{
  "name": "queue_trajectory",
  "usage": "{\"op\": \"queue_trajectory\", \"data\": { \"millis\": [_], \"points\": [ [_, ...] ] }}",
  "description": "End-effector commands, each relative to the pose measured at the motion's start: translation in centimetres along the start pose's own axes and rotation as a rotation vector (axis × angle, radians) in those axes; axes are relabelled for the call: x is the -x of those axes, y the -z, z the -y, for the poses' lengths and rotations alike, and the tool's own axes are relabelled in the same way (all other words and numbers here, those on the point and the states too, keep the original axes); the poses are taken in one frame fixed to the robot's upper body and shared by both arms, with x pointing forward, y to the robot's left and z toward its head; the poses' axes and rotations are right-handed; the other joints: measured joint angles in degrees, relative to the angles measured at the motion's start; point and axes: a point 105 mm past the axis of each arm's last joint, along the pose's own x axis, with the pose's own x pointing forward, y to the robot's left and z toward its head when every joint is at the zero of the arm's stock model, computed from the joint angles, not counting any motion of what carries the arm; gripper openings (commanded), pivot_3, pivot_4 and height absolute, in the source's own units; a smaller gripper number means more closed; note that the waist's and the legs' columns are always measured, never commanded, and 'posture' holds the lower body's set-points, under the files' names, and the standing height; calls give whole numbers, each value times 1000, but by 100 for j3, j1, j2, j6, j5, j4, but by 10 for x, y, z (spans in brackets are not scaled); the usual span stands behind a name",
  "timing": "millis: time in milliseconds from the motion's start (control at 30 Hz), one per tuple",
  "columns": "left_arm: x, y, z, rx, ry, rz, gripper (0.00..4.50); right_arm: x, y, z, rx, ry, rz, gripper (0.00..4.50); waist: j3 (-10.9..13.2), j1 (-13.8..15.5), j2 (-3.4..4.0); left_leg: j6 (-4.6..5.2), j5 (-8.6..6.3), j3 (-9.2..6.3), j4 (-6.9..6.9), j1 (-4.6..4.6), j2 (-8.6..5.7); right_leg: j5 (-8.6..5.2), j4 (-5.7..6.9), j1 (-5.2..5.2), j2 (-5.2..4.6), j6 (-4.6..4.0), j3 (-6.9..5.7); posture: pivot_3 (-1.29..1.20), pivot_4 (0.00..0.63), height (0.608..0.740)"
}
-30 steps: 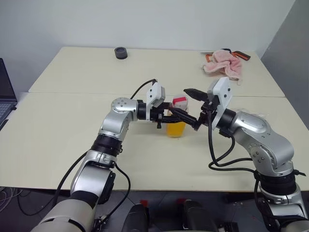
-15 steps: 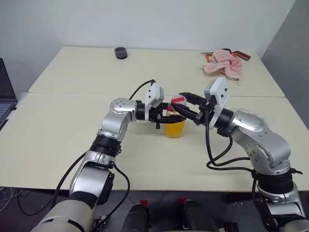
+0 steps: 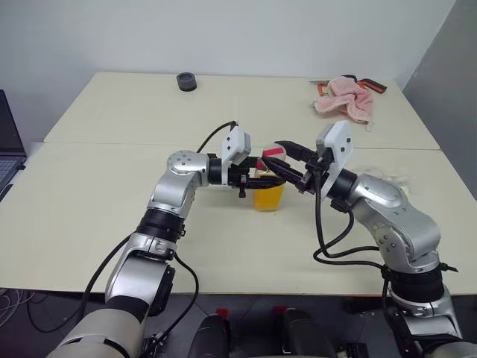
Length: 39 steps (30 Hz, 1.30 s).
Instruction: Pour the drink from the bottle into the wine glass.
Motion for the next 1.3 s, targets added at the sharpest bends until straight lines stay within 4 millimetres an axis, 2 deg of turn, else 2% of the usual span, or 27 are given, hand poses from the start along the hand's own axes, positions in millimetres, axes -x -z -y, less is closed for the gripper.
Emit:
{"op": "queue_trajectory", "data": {
  "millis": [33, 300, 433, 667, 800, 900, 1000, 1100, 1167, 1267, 1300],
  "points": [
    [-6, -21, 3, -73, 24, 50, 1751, 1, -10, -8, -6, -35, 36, 1809, 0, 2, 0, 0, 0, -1, 0, 0, 0, 0, 0, 0, 0, 0, -1, 0, 150, 740],
    [-7, -20, 3, -74, 23, 51, 1744, -3, -18, -10, 42, -8, 46, 1741, 0, -3, 0, 0, 0, -1, -1, 0, 0, 0, 0, 0, 0, 0, 0, 0, 150, 740],
    [-6, -20, 2, -75, 20, 49, 1744, 5, -21, 2, 115, 50, 44, 1741, 0, 1, 0, 0, 0, 0, 0, 0, 0, 0, -1, 0, 0, 0, -1, 0, 150, 740],
    [-4, -20, 0, -72, 4, 55, 1744, 45, -37, 30, 167, 145, 18, 1724, 0, 9, 0, 0, 0, 0, 0, -2, -1, 0, -3, 0, -1, 0, -1, 0, 150, 740],
    [-4, -21, 0, -68, 2, 64, 1744, 78, -34, 46, 181, 236, -68, 1724, 0, 11, 0, 1, -1, 0, -3, -3, -1, 0, -5, 0, -1, 0, 0, 0, 150, 740],
    [-6, -22, 0, -68, 3, 69, 1744, 113, -13, 57, 154, 309, -196, 1724, 0, 18, -1, 1, -1, 2, -3, -2, -2, 0, -5, 1, -1, 0, 1, 0, 150, 740],
    [-6, -22, 0, -67, 4, 75, 1744, 165, 27, 69, 100, 455, -369, 1724, 1, 56, -2, 1, -1, 1, -5, -3, -3, -1, -9, 5, -1, 1, 0, 0, 150, 740],
    [-7, -22, 1, -65, 4, 77, 1744, 199, 62, 71, 33, 547, -464, 1724, 0, 54, -1, 2, -1, 9, -3, 1, -4, -1, -6, 6, -2, 2, 6, 0, 150, 740],
    [-7, -22, 0, -64, 5, 77, 1744, 215, 80, 75, 11, 613, -494, 1724, 0, 12, -1, 1, -1, 12, -2, 9, -2, -1, -3, 8, 0, 2, 10, 0, 150, 740],
    [-8, -22, 0, -64, 5, 78, 1744, 225, 99, 81, 20, 685, -508, 1724, 0, -23, 0, 2, 0, 19, -5, 26, 1, -2, 3, 13, 6, 4, 20, 0, 150, 740],
    [-8, -22, 0, -65, 4, 78, 1744, 226, 103, 81, 16, 702, -503, 2073, 0, -24, 0, 2, 0, 20, -5, 28, 3, -2, 3, 14, 9, 4, 22, 0, 150, 740]
  ]
}}
